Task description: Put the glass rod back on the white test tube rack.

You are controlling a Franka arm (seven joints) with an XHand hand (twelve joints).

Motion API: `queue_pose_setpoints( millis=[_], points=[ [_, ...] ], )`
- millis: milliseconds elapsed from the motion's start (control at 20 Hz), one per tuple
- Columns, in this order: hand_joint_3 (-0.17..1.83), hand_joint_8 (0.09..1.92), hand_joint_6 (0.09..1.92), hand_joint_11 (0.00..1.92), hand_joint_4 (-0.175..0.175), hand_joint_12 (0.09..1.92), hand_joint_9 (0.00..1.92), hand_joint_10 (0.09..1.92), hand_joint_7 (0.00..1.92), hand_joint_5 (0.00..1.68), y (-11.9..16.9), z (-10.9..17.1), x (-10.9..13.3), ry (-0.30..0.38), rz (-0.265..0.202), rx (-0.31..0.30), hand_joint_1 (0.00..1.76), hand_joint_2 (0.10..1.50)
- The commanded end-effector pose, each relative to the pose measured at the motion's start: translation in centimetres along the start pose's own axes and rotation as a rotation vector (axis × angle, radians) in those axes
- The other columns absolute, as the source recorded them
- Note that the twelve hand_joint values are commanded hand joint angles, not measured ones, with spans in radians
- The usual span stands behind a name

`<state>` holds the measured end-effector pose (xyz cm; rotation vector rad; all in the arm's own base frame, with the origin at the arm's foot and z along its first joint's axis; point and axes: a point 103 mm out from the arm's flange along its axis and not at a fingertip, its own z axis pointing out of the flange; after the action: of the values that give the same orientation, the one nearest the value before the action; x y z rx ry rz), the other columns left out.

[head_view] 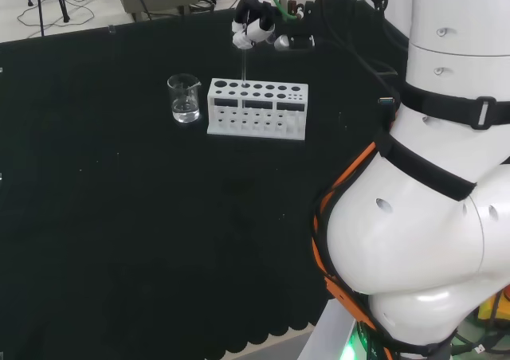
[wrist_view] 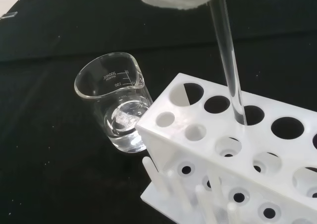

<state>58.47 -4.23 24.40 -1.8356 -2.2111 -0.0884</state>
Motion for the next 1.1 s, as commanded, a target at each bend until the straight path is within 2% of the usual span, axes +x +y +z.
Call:
queue_pose_setpoints(
  millis=[50,200,450,1000,1100],
  points=[
    [-0.17,0.09,0.92,1.43,-0.175,0.81,1.77,0.76,1.4,0.63,-0.2,-0.5,0.0,0.003,0.0,-0.012,1.36,0.9],
    [-0.17,0.09,0.91,1.44,-0.175,0.8,1.77,0.76,1.37,0.6,0.1,-0.3,0.2,-0.011,0.003,-0.007,1.37,0.89],
    [-0.17,0.09,0.91,1.44,-0.175,0.8,1.77,0.76,1.36,0.61,-0.1,-0.4,-0.2,0.001,0.01,0.007,1.37,0.88],
    [-0.17,0.09,0.9,1.44,-0.175,0.8,1.77,0.77,1.37,0.67,-1.0,-1.5,-0.4,0.012,0.006,-0.038,1.36,0.89],
    [-0.17,0.09,0.9,1.44,-0.175,0.8,1.77,0.77,1.37,0.67,-1.2,-1.7,-0.1,0.016,-0.018,-0.044,1.36,0.89]
  ],
)
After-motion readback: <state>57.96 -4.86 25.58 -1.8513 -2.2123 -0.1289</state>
